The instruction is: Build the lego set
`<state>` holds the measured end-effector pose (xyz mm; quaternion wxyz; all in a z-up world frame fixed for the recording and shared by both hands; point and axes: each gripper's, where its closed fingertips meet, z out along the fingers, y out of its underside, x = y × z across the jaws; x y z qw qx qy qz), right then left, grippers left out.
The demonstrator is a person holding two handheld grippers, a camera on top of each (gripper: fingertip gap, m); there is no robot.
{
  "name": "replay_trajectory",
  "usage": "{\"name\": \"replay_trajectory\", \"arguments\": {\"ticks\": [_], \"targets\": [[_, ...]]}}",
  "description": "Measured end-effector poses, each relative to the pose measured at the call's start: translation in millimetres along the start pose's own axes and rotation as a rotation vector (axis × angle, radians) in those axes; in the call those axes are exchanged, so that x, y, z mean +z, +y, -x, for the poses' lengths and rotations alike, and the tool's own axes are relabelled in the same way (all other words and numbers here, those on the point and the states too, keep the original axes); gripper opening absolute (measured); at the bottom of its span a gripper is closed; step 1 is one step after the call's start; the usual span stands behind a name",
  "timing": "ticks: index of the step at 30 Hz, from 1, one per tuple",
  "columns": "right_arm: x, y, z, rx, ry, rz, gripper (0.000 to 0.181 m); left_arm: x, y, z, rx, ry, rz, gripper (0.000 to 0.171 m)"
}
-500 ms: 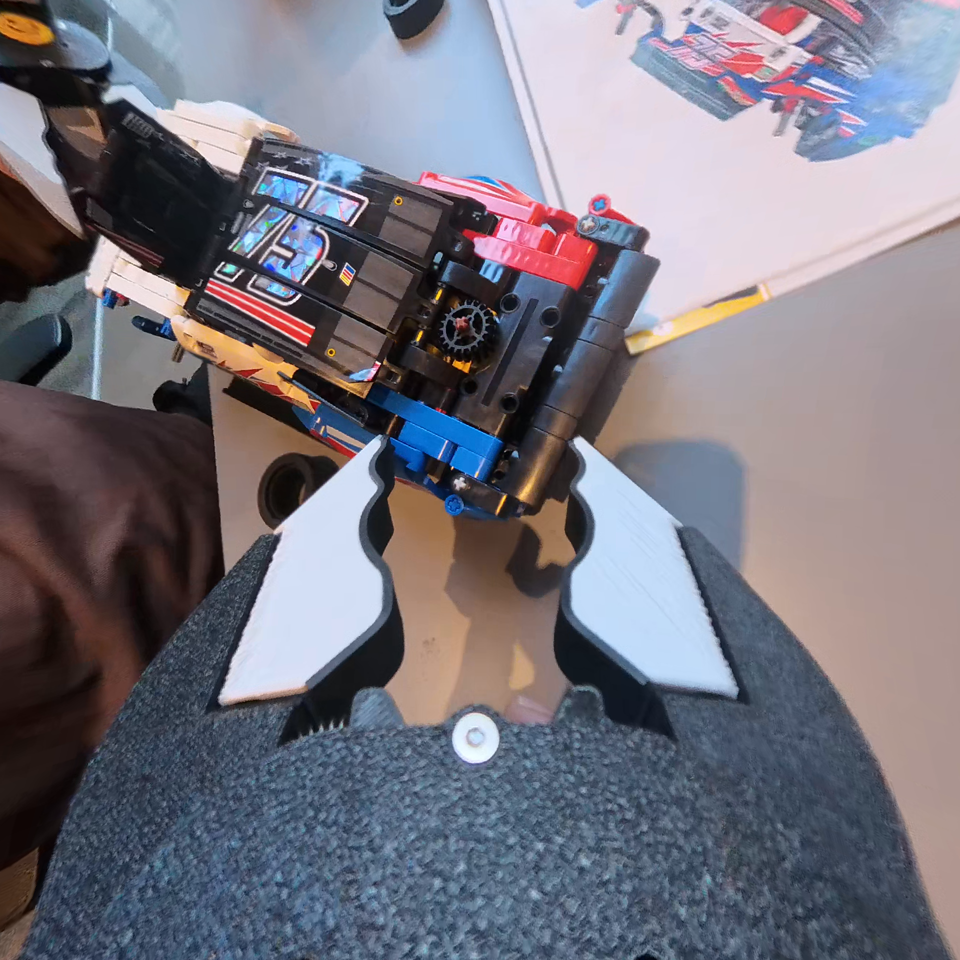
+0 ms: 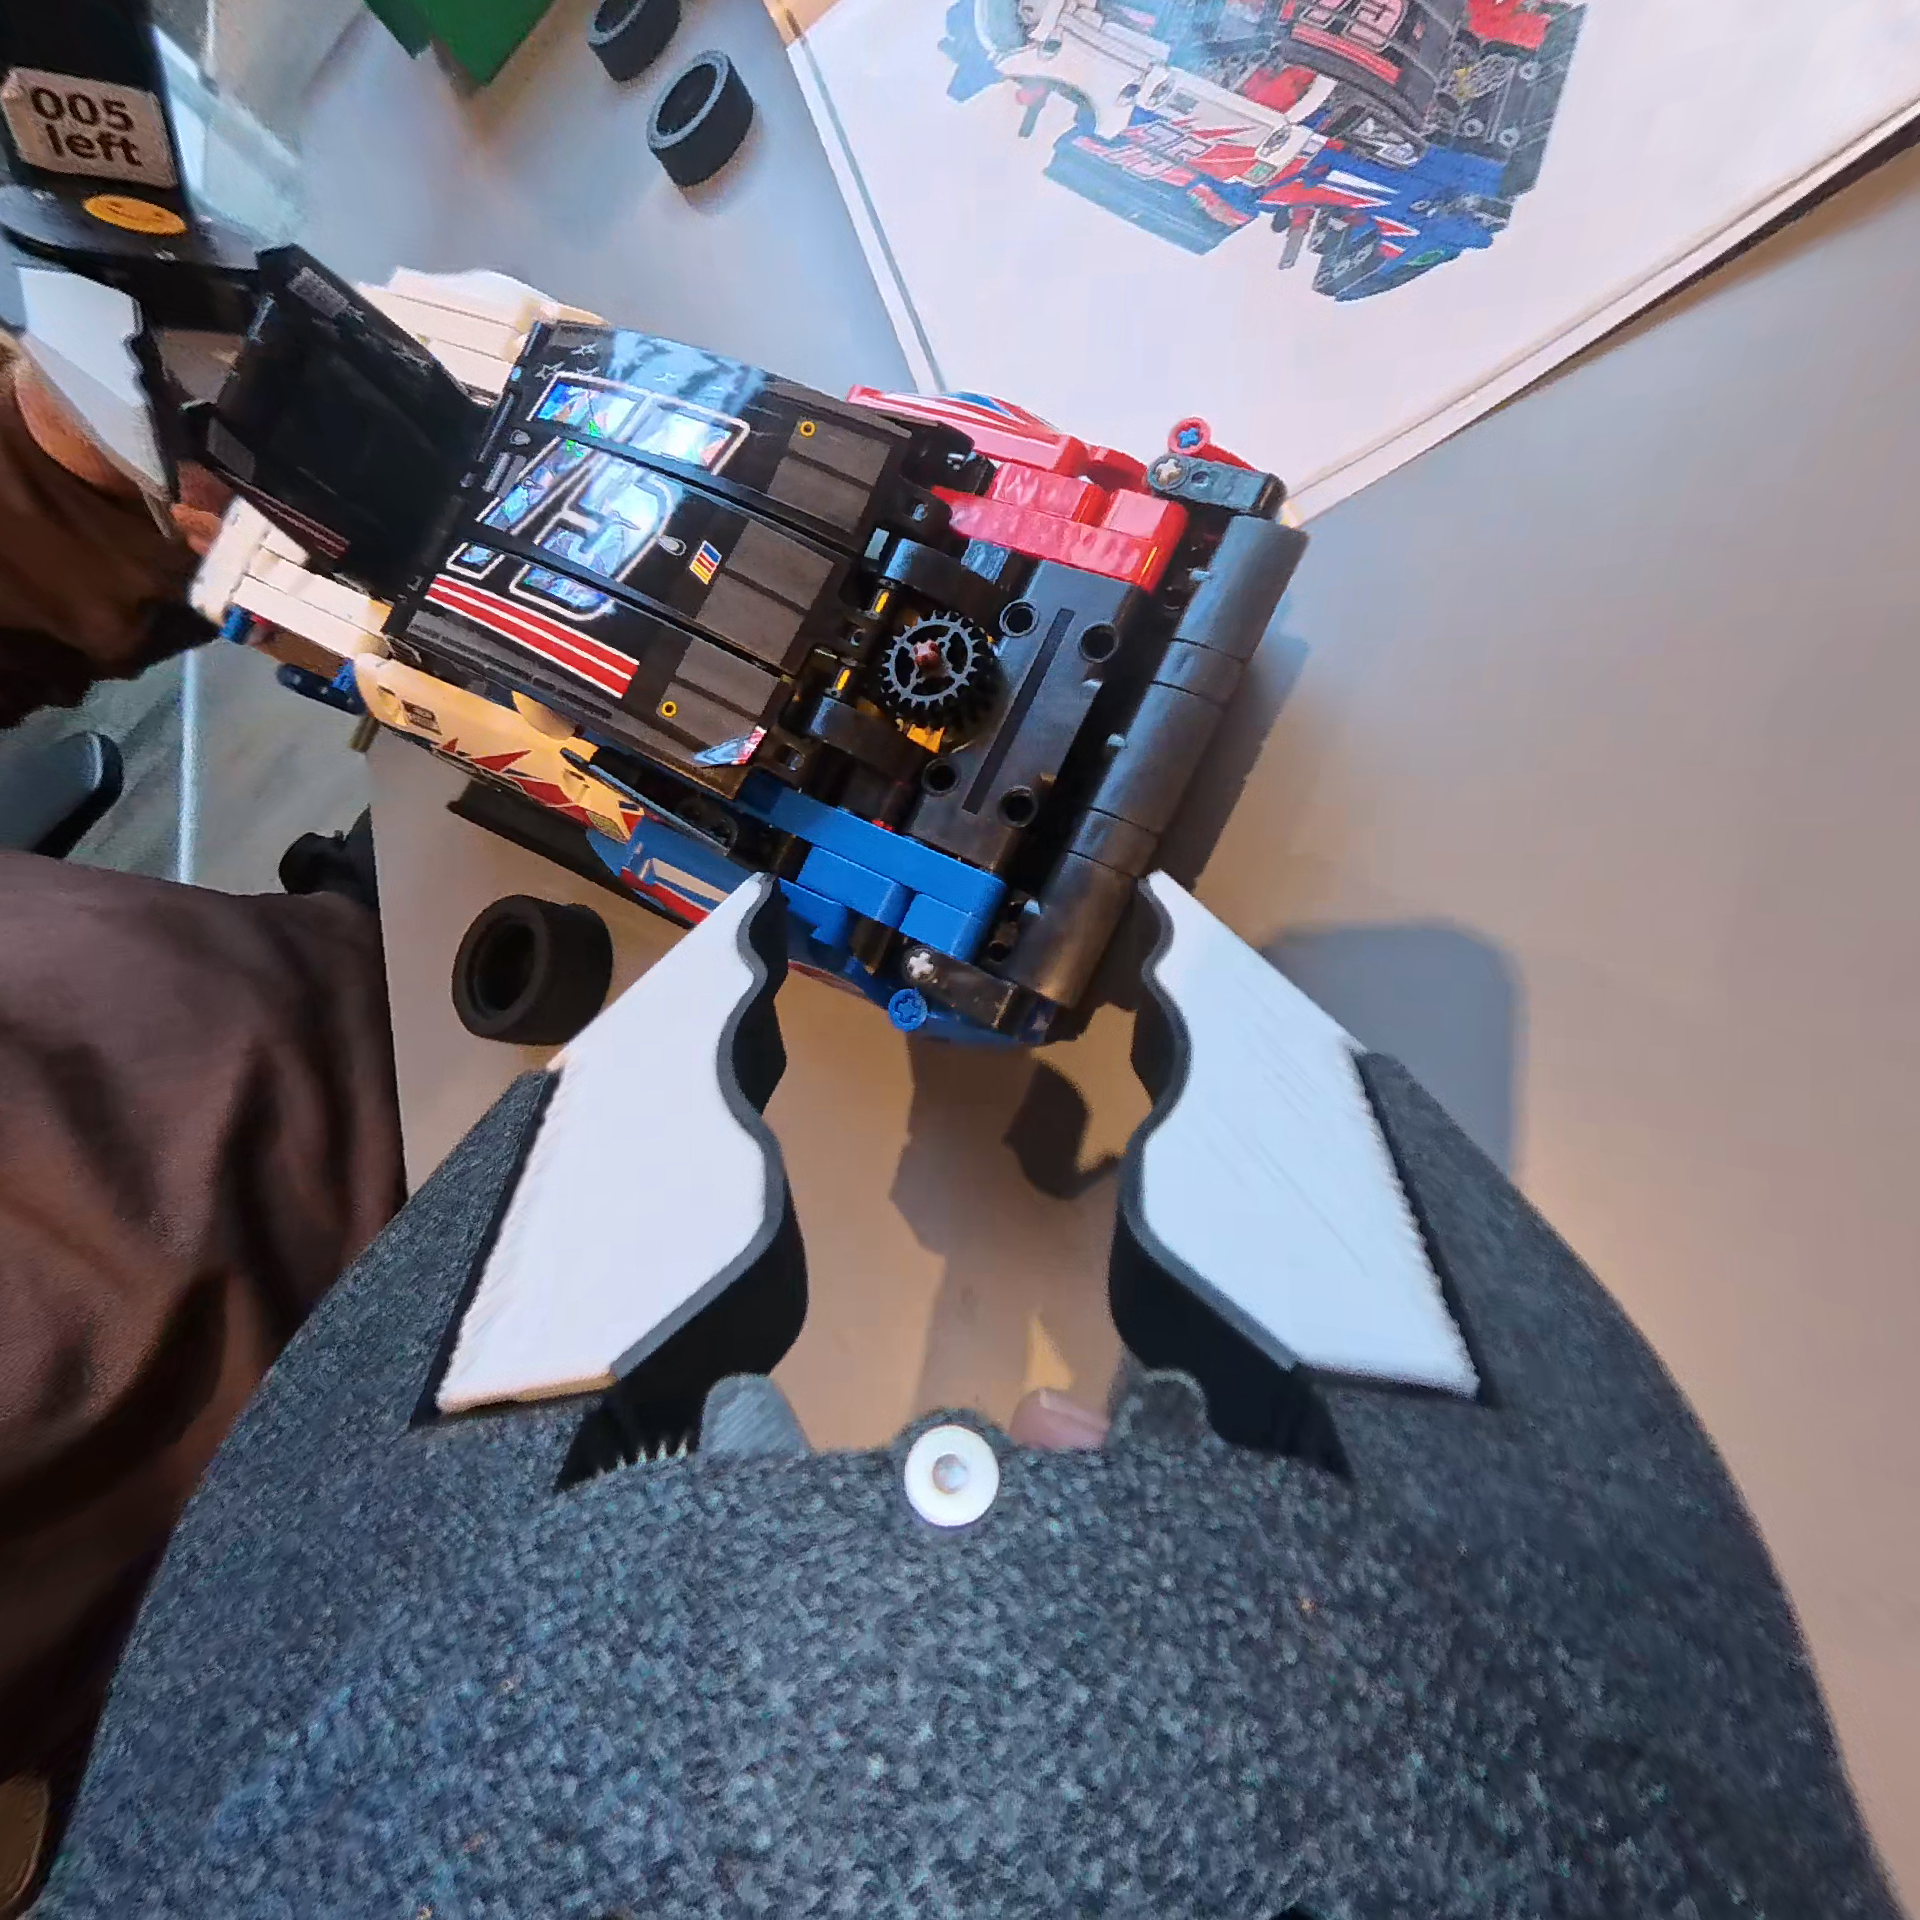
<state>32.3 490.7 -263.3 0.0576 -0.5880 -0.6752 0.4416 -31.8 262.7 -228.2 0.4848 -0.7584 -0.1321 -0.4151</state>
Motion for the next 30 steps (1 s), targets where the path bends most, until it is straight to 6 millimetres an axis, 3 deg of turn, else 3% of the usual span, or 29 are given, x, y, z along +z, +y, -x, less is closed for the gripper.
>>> {"name": "replay_trajectory", "arguments": {"ticks": [11, 16, 18, 20, 24, 27, 30], "targets": [[-8.9, 2.1, -5.2, -0.039, 0.088, 0.023, 0.066, 6.6, 0.5, 1.1, -0.077, 0.053, -0.054, 0.065], [-29.2, -1.5, -5.0, -0.081, 0.25, -0.049, 0.069, 12.2, -1.2, -1.2, -0.076, 0.071, -0.055, 0.066], [-39.4, 1.0, 14.5, -0.103, 0.281, -0.129, 0.068, 14.4, -2.3, -3.0, -0.074, 0.085, -0.058, 0.066], [-38.8, 17.5, 49.7, -0.162, 0.264, -0.149, 0.063, 15.9, -3.6, -4.0, -0.08, 0.097, -0.064, 0.066], [-3.8, 62.6, 120.5, -0.317, 0.192, -0.074, 0.055, 17.1, -4.4, -6.6, -0.083, 0.121, -0.064, 0.065], [29.4, 81.4, 137.5, -0.389, 0.239, 0.024, 0.057, 18.5, -5.3, -7.7, -0.079, 0.129, -0.061, 0.066], [48.1, 84.0, 132.5, -0.463, 0.33, 0.065, 0.053, 19.9, -8.3, -9.9, -0.075, 0.14, -0.073, 0.066]]}}
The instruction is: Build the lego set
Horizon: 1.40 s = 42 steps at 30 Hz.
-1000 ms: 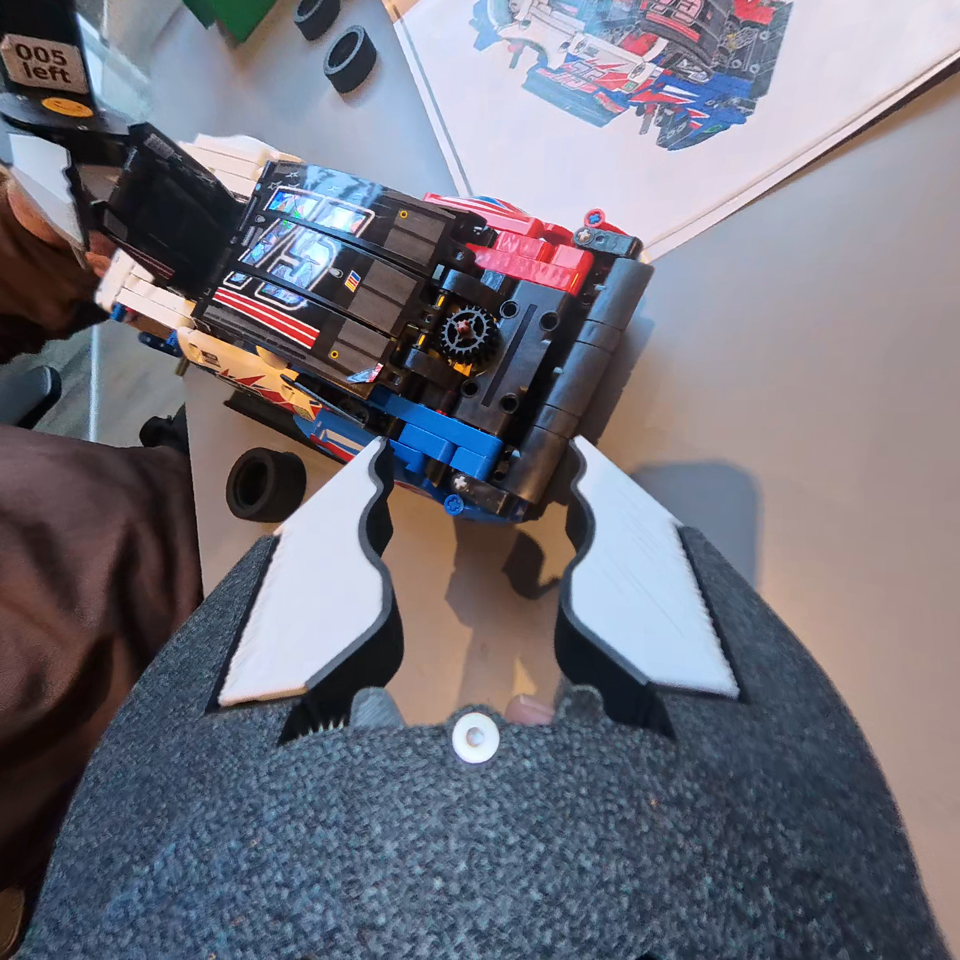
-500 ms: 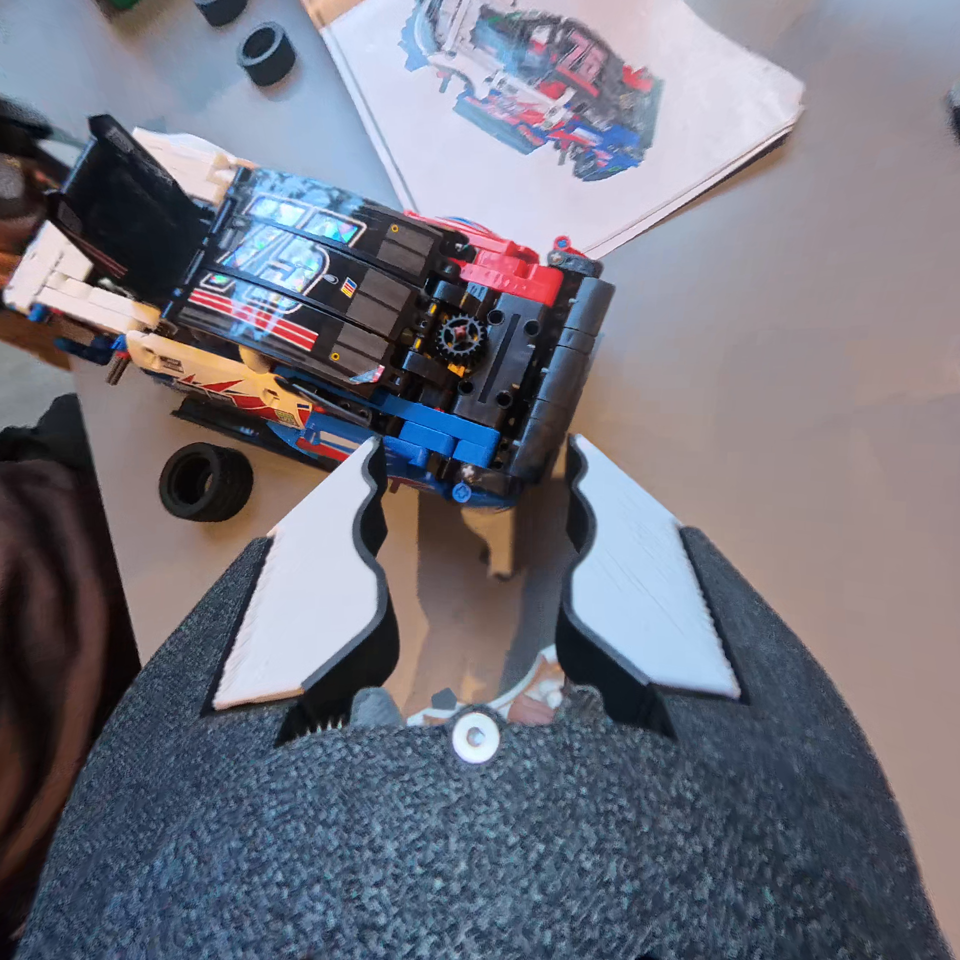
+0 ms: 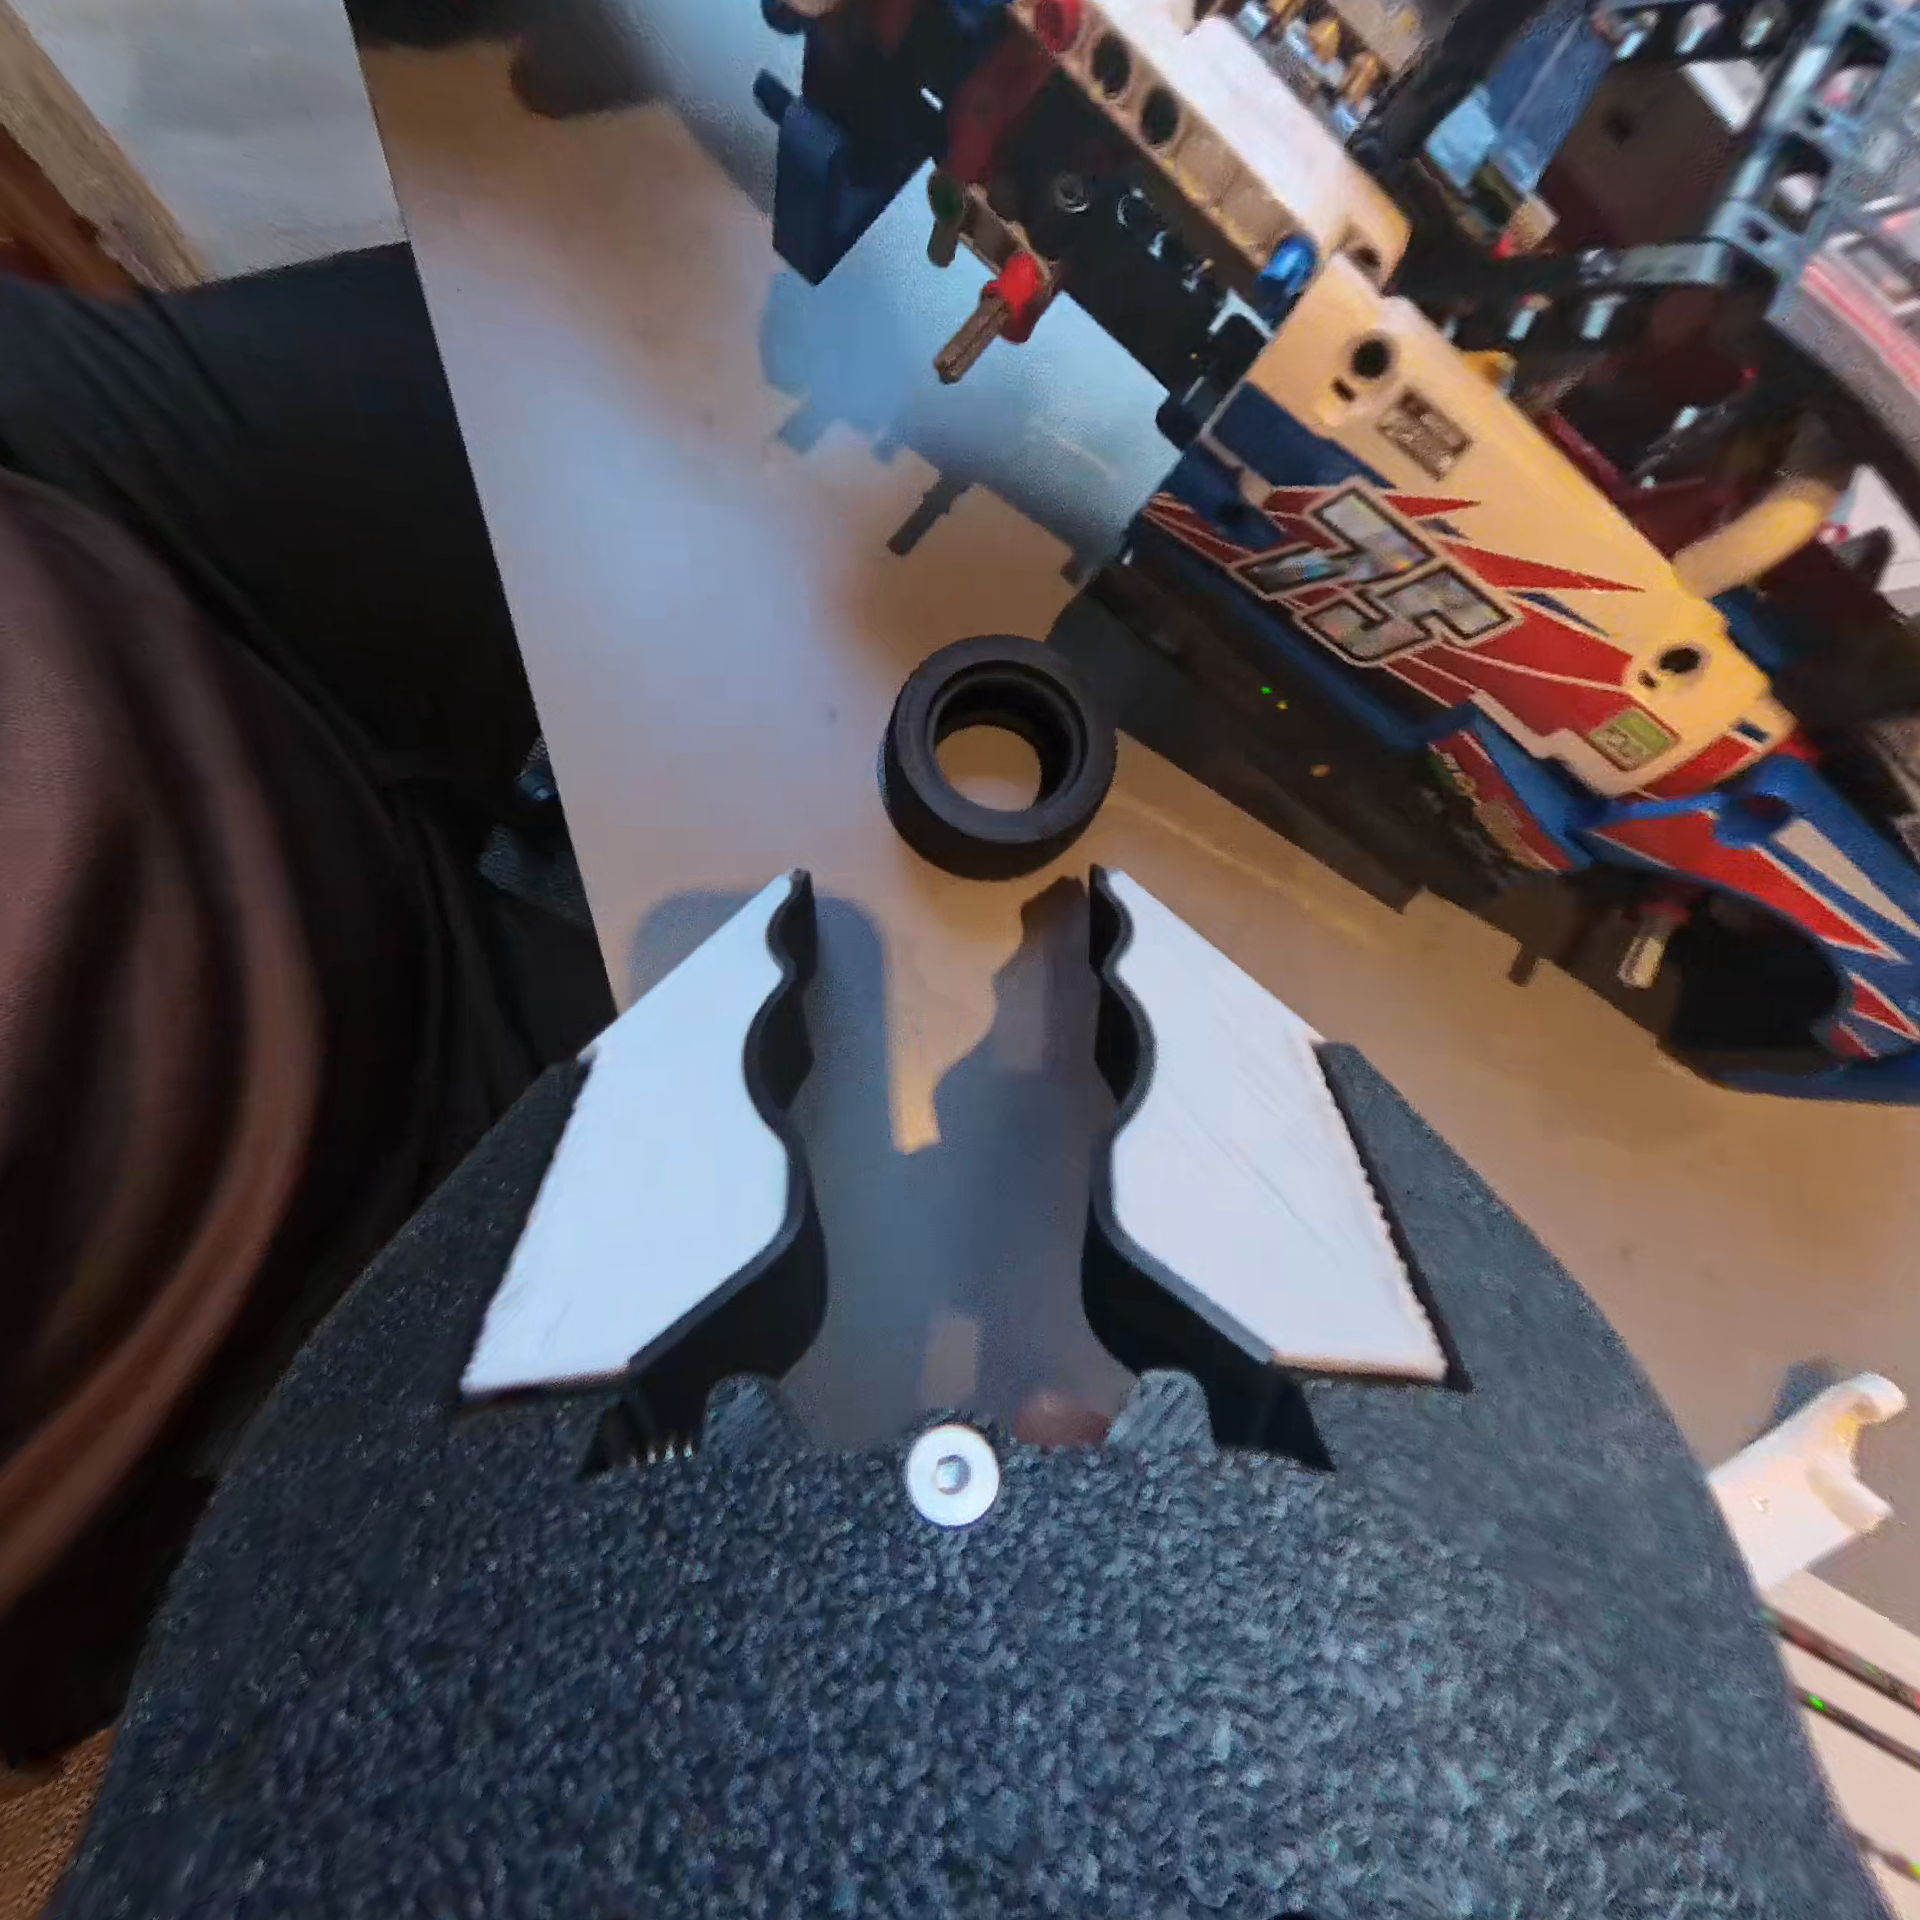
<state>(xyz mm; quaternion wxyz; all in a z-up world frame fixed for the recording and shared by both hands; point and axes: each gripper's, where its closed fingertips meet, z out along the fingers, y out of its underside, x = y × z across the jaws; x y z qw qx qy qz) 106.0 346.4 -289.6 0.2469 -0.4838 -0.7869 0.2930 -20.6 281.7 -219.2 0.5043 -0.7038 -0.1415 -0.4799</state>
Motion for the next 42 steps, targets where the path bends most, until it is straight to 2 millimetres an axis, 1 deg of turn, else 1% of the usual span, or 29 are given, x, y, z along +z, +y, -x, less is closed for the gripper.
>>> {"name": "replay_trajectory", "arguments": {"ticks": [3, 6, 7, 11, 14, 17, 19, 20, 21, 24, 25, 27, 30, 31, 33, 36, 39, 40, 41, 42], "targets": [[8.9, -4.5, 2.2, 0.014, -0.002, -0.011, 0.052, 3.2, -2.4, -4.7, 0.0, 0.021, -0.008, 0.065], [11.6, -6.0, -5.0, 0.033, 0.031, -0.01, 0.036, 6.8, -1.6, -8.3, 0.014, 0.03, 0.009, 0.065], [12.0, -8.4, -5.9, 0.043, 0.034, -0.021, 0.034, 7.9, -1.4, -8.8, 0.018, 0.031, 0.015, 0.065], [22.1, -19.0, -2.3, 0.077, 0.034, -0.042, 0.033, 11.0, -3.0, -9.4, 0.012, 0.045, 0.013, 0.065], [28.4, -29.0, -9.3, 0.081, 0.118, -0.05, 0.026, 13.2, -2.3, -11.1, -0.003, 0.063, 0.012, 0.064], [34.4, -37.0, -18.5, 0.04, 0.22, -0.046, 0.009, 15.4, 2.1, -12.3, 0.008, 0.064, 0.031, 0.065], [39.0, -36.3, -20.9, 0.007, 0.259, -0.016, 0.008, 16.1, 4.4, -10.0, 0.008, 0.055, 0.039, 0.065], [39.7, -35.2, -19.8, -0.009, 0.267, -0.006, 0.013, 16.1, 5.7, -8.0, 0.005, 0.048, 0.042, 0.066], [38.4, -35.4, -16.8, -0.028, 0.269, -0.01, 0.017, 15.8, 6.9, -5.8, -0.001, 0.042, 0.043, 0.067], [27.5, -33.3, -9.3, -0.038, 0.259, -0.046, 0.017, 15.4, 11.5, -0.1, -0.04, 0.022, 0.061, 0.072], [23.4, -31.2, -8.9, -0.026, 0.253, -0.054, 0.017, 15.7, 13.4, 3.1, -0.049, 0.003, 0.075, 0.071], [14.7, -26.6, -13.1, 0.015, 0.253, -0.069, 0.017, 16.8, 19.1, 9.6, -0.072, -0.035, 0.112, 0.073], [3.9, -22.4, -21.6, 0.086, 0.245, -0.108, 0.017, 16.3, 21.7, 10.8, -0.109, -0.031, 0.124, 0.068], [2.8, -21.1, -22.7, 0.111, 0.227, -0.118, 0.017, 15.4, 21.2, 10.7, -0.132, -0.021, 0.12, 0.065], [4.2, -21.1, -20.0, 0.144, 0.167, -0.125, 0.021, 13.4, 19.1, 10.1, -0.166, 0.0, 0.102, 0.065], [10.2, -29.4, -12.4, 0.131, 0.11, -0.137, 0.022, 11.7, 18.0, 9.9, -0.157, -0.007, 0.09, 0.066], [17.7, -30.9, -12.5, 0.105, 0.133, -0.105, 0.019, 8.9, 18.9, 10.8, -0.11, -0.045, 0.093, 0.065], [16.5, -31.2, -13.2, 0.09, 0.15, -0.104, 0.015, 6.3, 18.5, 11.1, -0.086, -0.063, 0.091, 0.064], [11.2, -31.8, -14.4, 0.074, 0.172, -0.116, 0.013, 2.4, 16.9, 11.4, -0.058, -0.088, 0.08, 0.062], [1.5, -31.0, -19.5, 0.063, 0.213, -0.133, 0.011, -2.6, 15.3, 13.1, -0.025, -0.129, 0.069, 0.062]]}}
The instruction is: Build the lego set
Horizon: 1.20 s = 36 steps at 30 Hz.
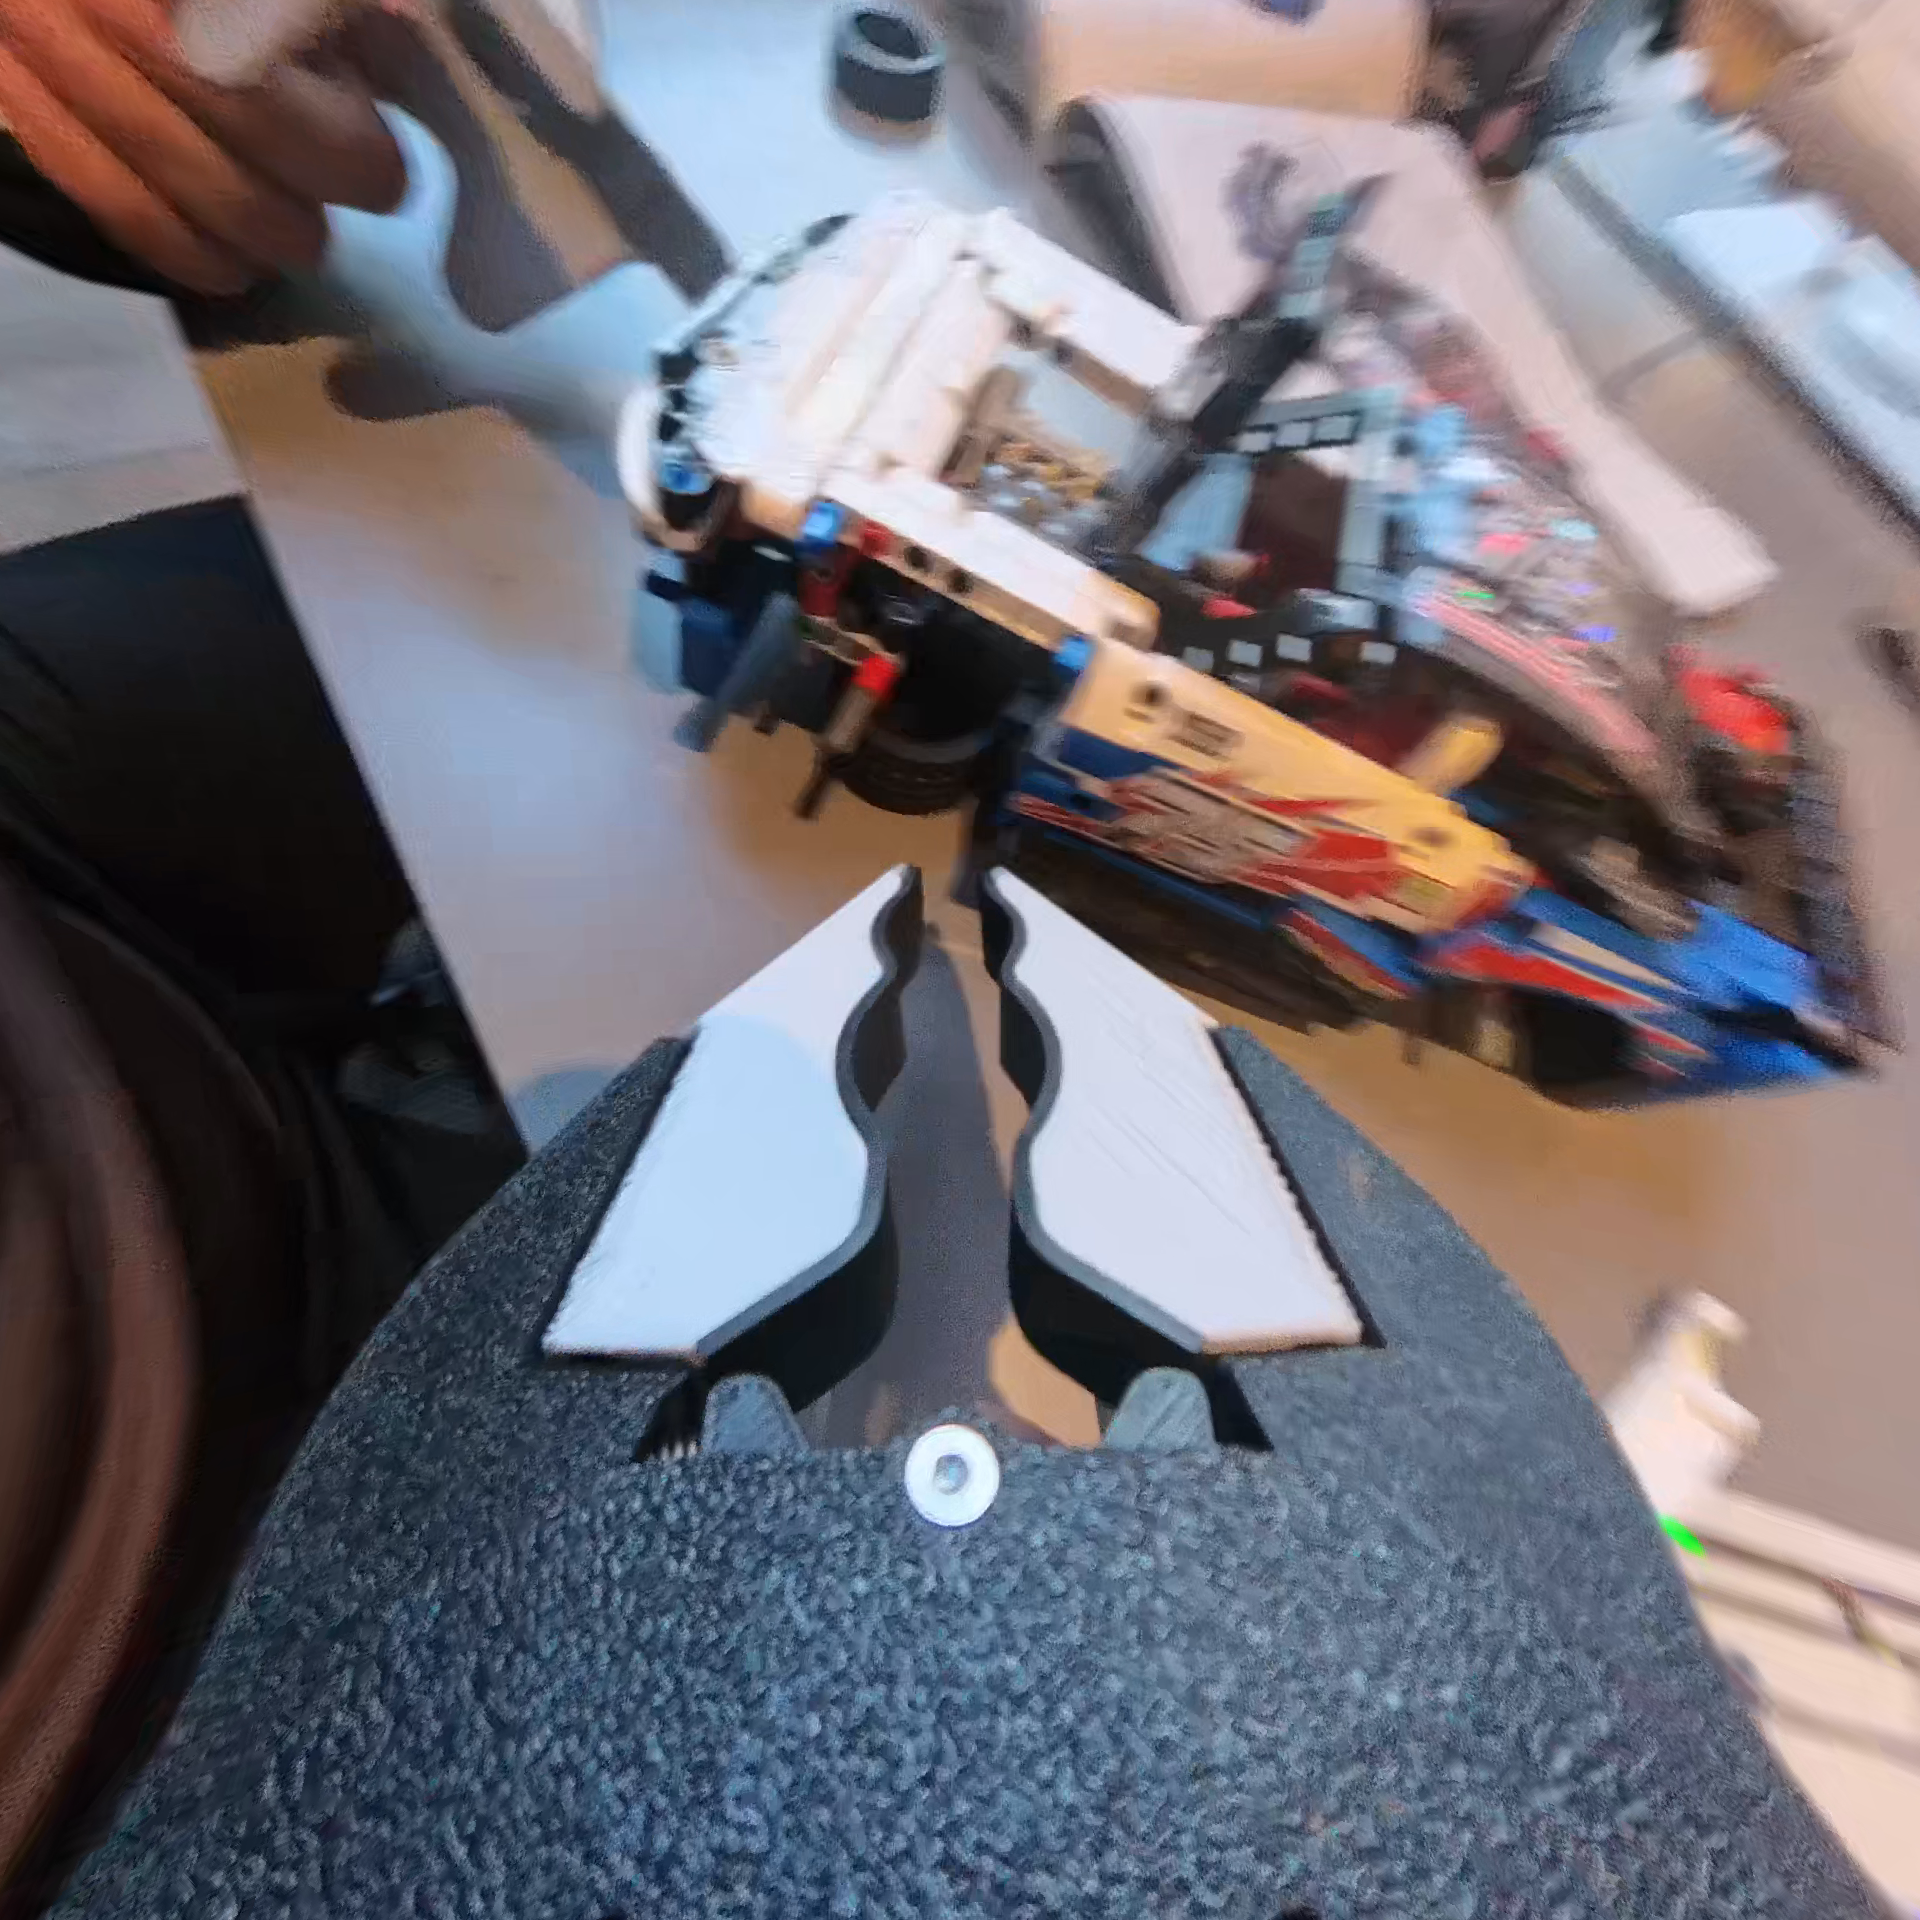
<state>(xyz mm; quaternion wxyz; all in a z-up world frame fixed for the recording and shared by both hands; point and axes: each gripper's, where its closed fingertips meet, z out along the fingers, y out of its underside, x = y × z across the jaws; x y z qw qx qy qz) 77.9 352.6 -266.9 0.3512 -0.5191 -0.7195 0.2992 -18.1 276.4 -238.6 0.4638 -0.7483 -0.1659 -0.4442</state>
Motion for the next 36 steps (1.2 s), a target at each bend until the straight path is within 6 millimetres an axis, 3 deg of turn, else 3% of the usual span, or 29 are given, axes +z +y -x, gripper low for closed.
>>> {"name": "replay_trajectory", "arguments": {"ticks": [3, 5, 6, 7, 9, 11, 12, 14, 15, 16, 18, 20, 21, 24, 26, 27, 29, 36], "targets": [[-42.0, 15.4, -58.4, 0.072, 0.242, -0.018, 0.011, -14.1, 1.7, 4.6, 0.134, -0.164, -0.018, 0.074], [-65.7, 34.9, -88.4, 0.222, 0.271, -0.006, 0.024, -18.0, 3.3, 2.7, 0.233, -0.245, -0.035, 0.084], [-71.3, 40.1, -94.1, 0.29, 0.237, -0.014, 0.03, -17.3, 3.9, 2.2, 0.278, -0.281, -0.04, 0.089], [-72.0, 39.2, -91.3, 0.339, 0.164, -0.036, 0.033, -14.3, 4.3, 0.8, 0.323, -0.301, -0.038, 0.093], [-62.3, 27.1, -65.1, 0.401, -0.041, -0.074, 0.033, -4.8, 3.4, 1.2, 0.403, -0.341, -0.023, 0.105], [-46.8, 28.3, -48.7, 0.351, -0.092, -0.017, 0.03, 5.3, 0.8, 3.1, 0.448, -0.383, 0.002, 0.118], [-42.0, 34.9, -57.4, 0.28, -0.021, 0.032, 0.027, 9.6, -0.7, 3.5, 0.466, -0.406, 0.012, 0.123], [-44.5, 39.4, -95.9, 0.202, 0.12, 0.049, 0.024, 19.0, -1.6, -1.4, 0.485, -0.411, 0.004, 0.126], [-47.9, 37.0, -115.4, 0.238, 0.126, 0.033, 0.037, 23.9, 0.3, -4.1, 0.488, -0.4, 0.002, 0.126], [-50.2, 32.6, -131.3, 0.301, 0.084, 0.018, 0.057, 28.5, 4.1, -4.1, 0.494, -0.395, 0.015, 0.125], [-47.6, 27.7, -157.6, 0.417, -0.045, 0.018, 0.058, 35.3, 11.7, 4.8, 0.516, -0.428, 0.062, 0.125], [-31.2, 31.7, -189.3, 0.493, -0.088, 0.042, 0.077, 40.0, 15.3, 15.6, 0.552, -0.475, 0.099, 0.121], [-19.6, 34.0, -196.3, 0.545, -0.142, 0.063, 0.074, 41.5, 16.2, 20.3, 0.556, -0.5, 0.121, 0.118], [6.5, 24.2, -181.8, 0.706, -0.425, 0.074, 0.066, 47.6, 17.2, 21.3, 0.572, -0.479, 0.162, 0.11], [14.7, 24.4, -173.1, 0.722, -0.486, 0.092, 0.069, 47.2, 16.4, 22.3, 0.578, -0.471, 0.177, 0.11], [15.7, 26.6, -173.5, 0.709, -0.466, 0.096, 0.062, 46.6, 16.1, 22.5, 0.585, -0.463, 0.183, 0.11], [11.5, 32.4, -172.6, 0.701, -0.423, 0.114, 0.055, 45.8, 15.6, 21.8, 0.607, -0.434, 0.197, 0.11], [-26.2, 56.1, -151.4, 0.712, -0.28, 0.172, 0.058, 51.5, 4.4, 25.1, 0.694, -0.27, 0.299, 0.109]]}}
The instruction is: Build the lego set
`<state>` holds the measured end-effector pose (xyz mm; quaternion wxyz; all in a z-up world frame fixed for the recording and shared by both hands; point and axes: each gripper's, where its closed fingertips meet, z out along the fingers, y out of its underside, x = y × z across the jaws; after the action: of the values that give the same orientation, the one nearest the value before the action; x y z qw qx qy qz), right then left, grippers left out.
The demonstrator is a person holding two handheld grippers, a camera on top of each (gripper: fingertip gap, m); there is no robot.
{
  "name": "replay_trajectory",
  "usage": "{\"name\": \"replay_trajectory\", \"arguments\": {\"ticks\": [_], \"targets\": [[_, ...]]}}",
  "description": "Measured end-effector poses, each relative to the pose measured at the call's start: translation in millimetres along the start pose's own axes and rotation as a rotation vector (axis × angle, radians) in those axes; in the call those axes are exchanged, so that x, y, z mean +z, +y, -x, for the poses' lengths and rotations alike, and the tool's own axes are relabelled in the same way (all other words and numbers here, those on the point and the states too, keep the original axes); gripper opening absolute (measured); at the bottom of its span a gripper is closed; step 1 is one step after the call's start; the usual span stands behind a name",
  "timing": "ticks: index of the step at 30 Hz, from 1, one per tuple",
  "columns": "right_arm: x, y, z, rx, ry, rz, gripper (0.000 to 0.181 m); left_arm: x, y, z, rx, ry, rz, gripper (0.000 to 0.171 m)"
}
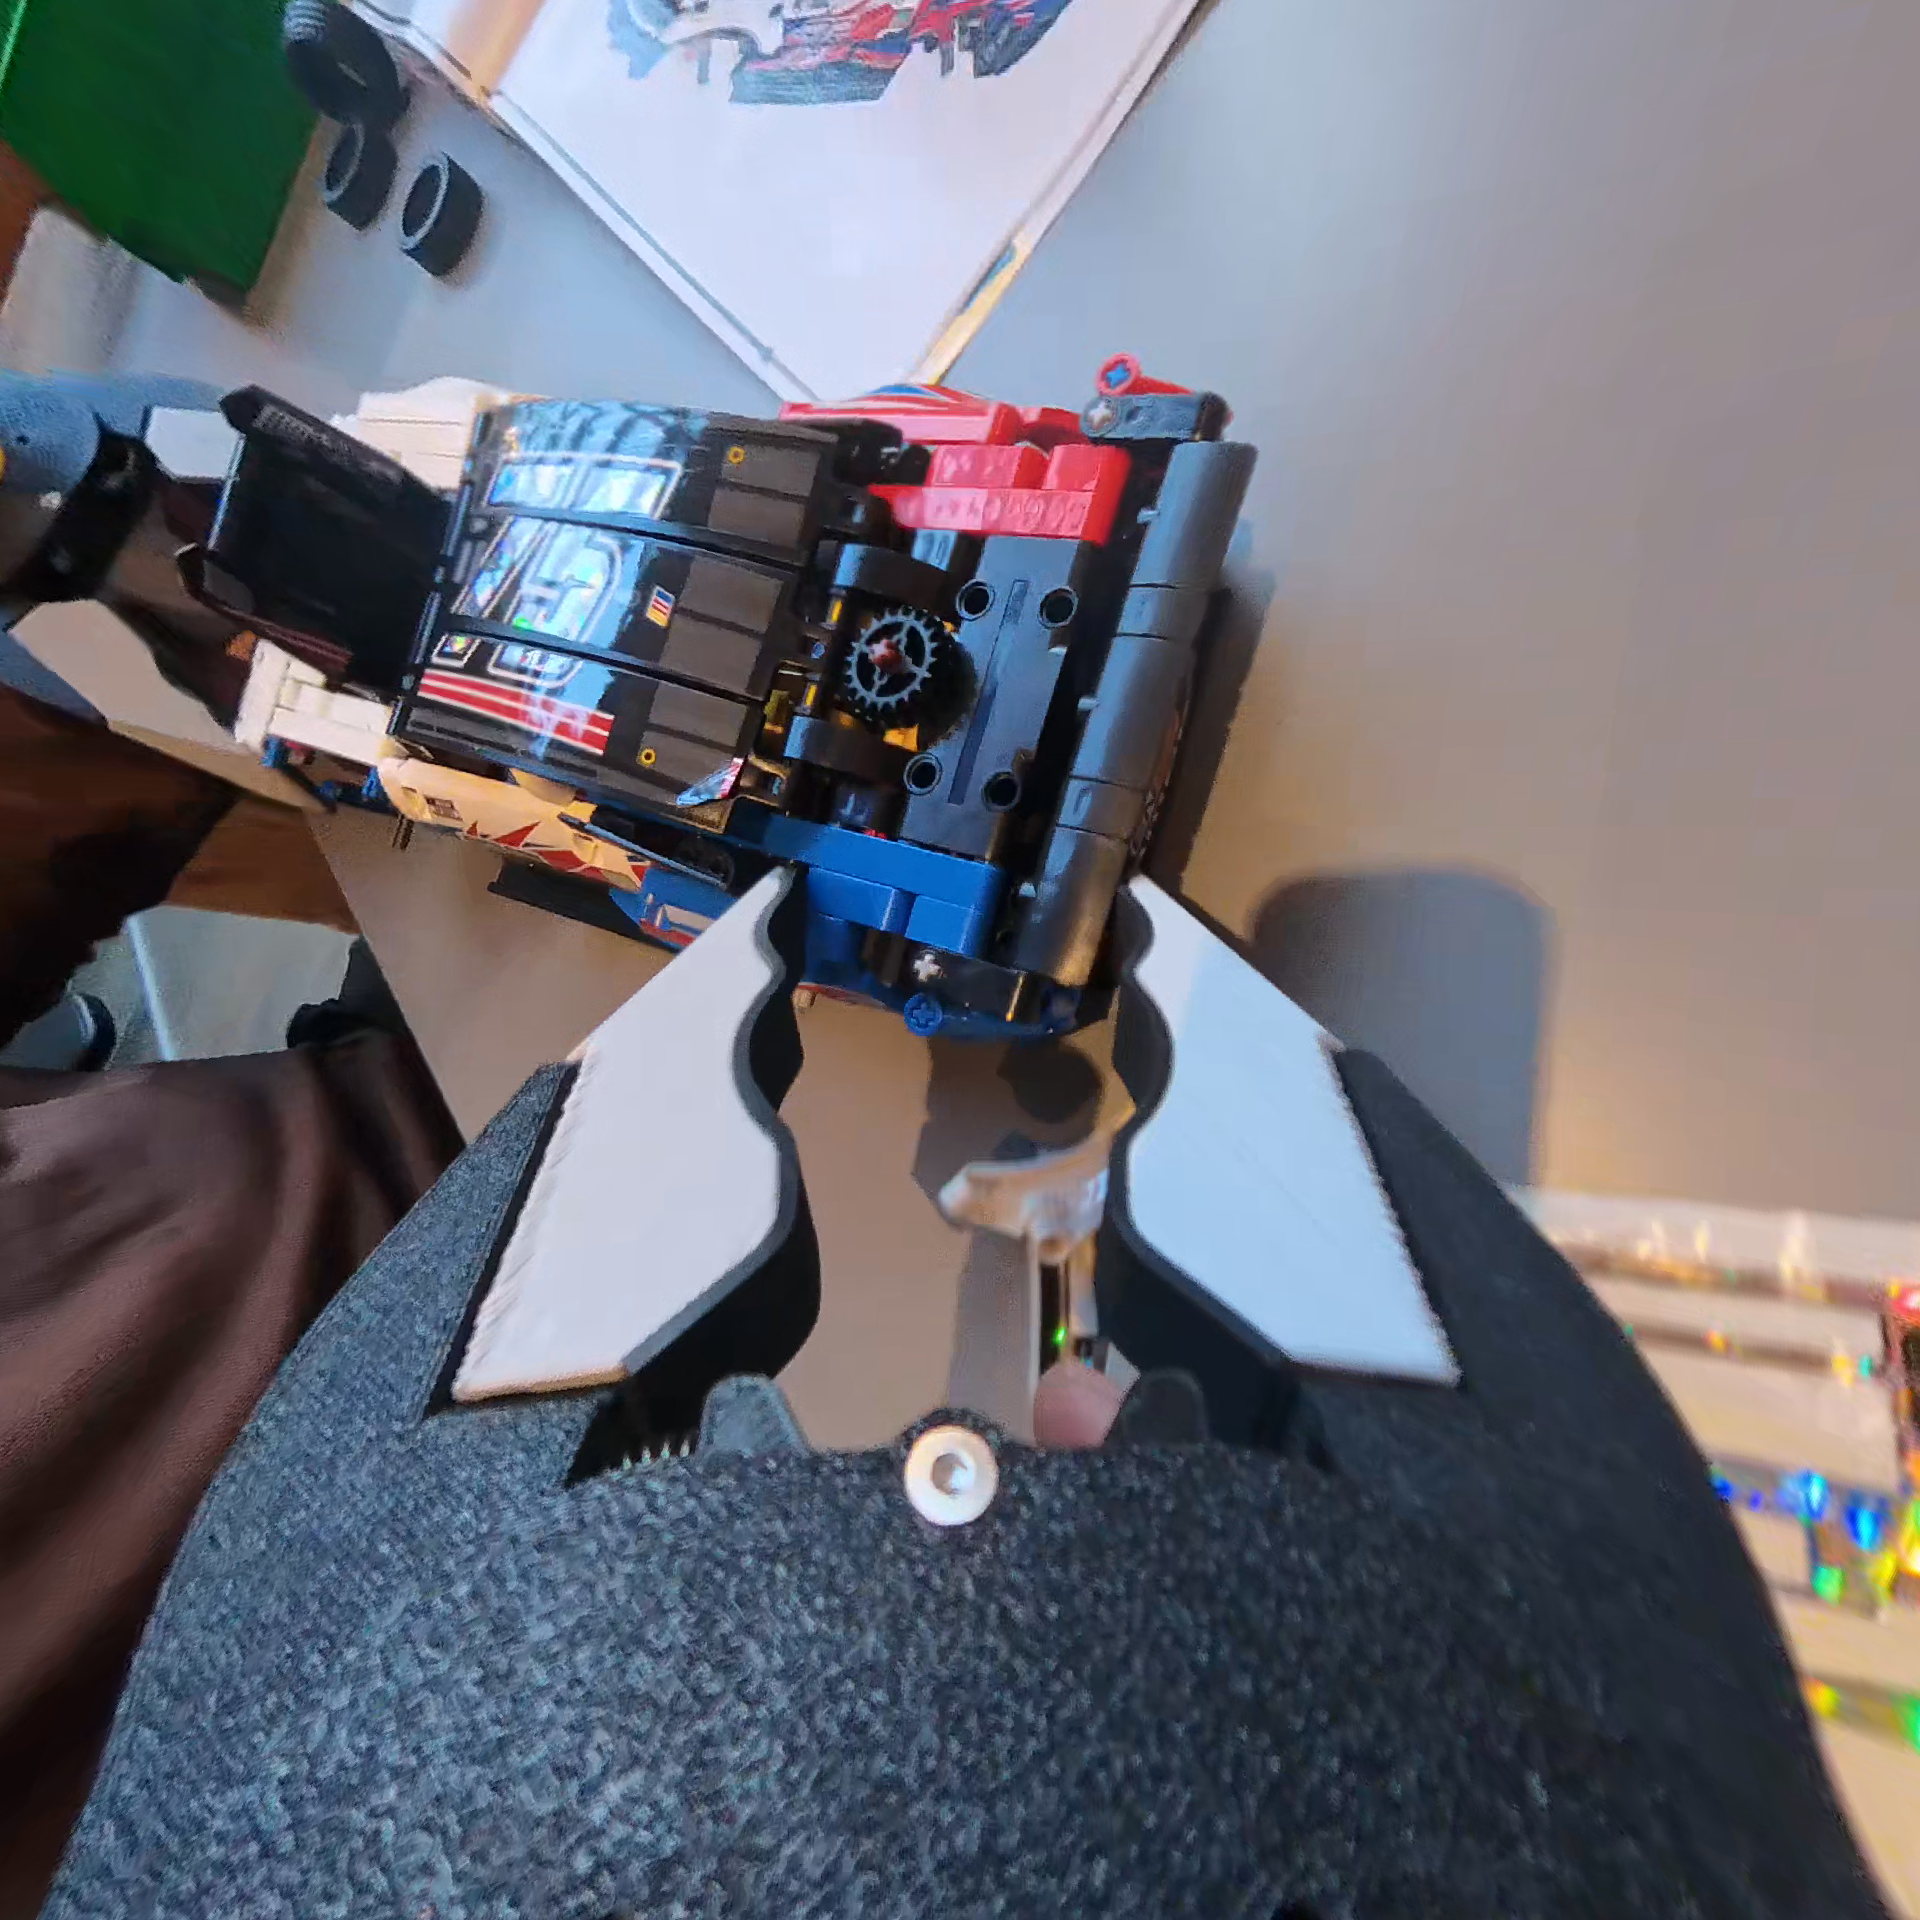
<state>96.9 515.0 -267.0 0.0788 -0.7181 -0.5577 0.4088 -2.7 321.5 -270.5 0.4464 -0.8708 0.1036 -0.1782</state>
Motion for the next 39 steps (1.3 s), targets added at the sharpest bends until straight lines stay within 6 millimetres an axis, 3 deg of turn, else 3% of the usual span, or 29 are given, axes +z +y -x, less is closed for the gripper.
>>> {"name": "replay_trajectory", "arguments": {"ticks": [5, 15, 25, 28, 32, 36, 39], "targets": [[-13.8, 19.2, 3.2, 0.039, 0.041, -0.03, 0.059, 6.6, -3.3, 2.5, 0.071, 0.079, 0.03, 0.11], [-23.0, 33.1, 16.3, 0.047, 0.031, -0.015, 0.06, 5.1, -6.7, 14.3, 0.147, 0.155, 0.04, 0.114], [-27.7, 44.0, 15.8, 0.04, 0.04, -0.028, 0.054, -1.7, -6.5, 10.9, 0.158, 0.132, 0.007, 0.107], [-46.6, 45.6, 7.6, 0.041, 0.087, -0.073, 0.049, -12.0, -6.5, 10.3, 0.133, 0.118, -0.034, 0.103], [-73.9, 54.1, -19.8, 0.012, 0.244, -0.11, 0.051, -28.4, -2.8, 11.9, 0.078, 0.074, -0.083, 0.102], [-56.0, 72.3, -30.8, -0.092, 0.324, 0.0, 0.052, -44.0, -2.7, 8.7, 0.031, 0.043, -0.155, 0.096], [-38.8, 72.7, -33.0, -0.158, 0.326, 0.023, 0.047, -46.6, -0.5, 6.2, 0.009, 0.033, -0.161, 0.094]]}}
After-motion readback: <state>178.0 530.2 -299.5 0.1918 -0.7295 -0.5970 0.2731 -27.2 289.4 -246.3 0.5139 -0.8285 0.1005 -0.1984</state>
